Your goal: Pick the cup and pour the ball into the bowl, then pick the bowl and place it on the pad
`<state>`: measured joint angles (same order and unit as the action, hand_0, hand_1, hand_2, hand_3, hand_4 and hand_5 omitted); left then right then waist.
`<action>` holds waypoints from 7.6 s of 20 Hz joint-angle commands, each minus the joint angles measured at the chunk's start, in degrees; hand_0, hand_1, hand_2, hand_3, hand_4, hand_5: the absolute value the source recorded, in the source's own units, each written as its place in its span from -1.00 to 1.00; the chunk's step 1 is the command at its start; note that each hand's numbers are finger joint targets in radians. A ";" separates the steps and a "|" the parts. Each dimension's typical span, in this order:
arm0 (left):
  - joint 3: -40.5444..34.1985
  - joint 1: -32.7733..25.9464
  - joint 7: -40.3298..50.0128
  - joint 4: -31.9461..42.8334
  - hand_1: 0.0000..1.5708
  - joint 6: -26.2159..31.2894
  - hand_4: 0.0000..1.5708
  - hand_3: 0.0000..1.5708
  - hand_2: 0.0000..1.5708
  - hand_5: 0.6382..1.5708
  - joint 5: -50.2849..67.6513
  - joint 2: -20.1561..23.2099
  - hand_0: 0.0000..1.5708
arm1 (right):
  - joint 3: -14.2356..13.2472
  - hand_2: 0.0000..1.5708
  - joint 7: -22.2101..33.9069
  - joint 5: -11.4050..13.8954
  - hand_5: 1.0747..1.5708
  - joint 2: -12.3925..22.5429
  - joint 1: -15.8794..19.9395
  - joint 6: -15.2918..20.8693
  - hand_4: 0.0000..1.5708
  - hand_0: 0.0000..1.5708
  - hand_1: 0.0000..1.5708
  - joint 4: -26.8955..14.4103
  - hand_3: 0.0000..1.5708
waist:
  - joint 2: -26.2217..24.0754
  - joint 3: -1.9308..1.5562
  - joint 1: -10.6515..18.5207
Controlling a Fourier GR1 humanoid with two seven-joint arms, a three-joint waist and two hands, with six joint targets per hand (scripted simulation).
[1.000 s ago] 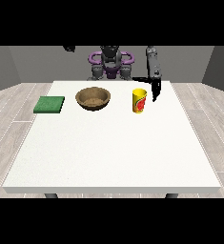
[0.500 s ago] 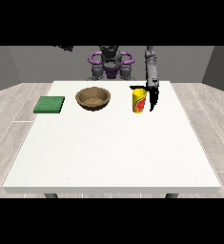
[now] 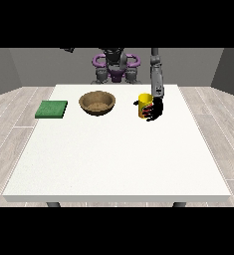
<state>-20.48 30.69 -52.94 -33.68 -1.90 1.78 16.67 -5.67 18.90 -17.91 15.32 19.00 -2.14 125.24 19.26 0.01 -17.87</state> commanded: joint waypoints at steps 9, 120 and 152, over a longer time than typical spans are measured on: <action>7.79 0.95 4.60 0.16 0.71 -16.97 0.41 1.00 1.00 0.85 -10.96 -3.70 0.71 | -4.90 -1.00 -1.75 -3.67 0.95 0.28 -7.85 -4.80 -0.81 -1.00 -1.00 -8.06 -1.00 | -10.80 -0.12 2.83; -3.63 28.18 43.18 -17.76 -1.00 15.47 -1.00 -1.00 -1.00 0.92 16.11 25.65 -1.00 | -5.96 -1.00 -32.27 5.07 1.00 -11.97 5.65 -1.01 -0.52 -1.00 -1.00 -64.07 -1.00 | 0.60 -0.06 17.04; -3.19 32.93 49.38 -20.34 -1.00 20.35 -1.00 -1.00 -1.00 0.94 21.56 28.75 -1.00 | -3.69 1.00 -35.13 11.14 0.33 -12.58 8.93 16.53 0.48 1.00 1.00 -79.29 1.00 | 2.91 0.09 25.57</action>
<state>-23.32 64.54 -3.02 -55.04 18.12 23.18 45.52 -11.24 -22.16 -8.97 3.41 30.72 12.13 50.71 20.42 1.84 7.47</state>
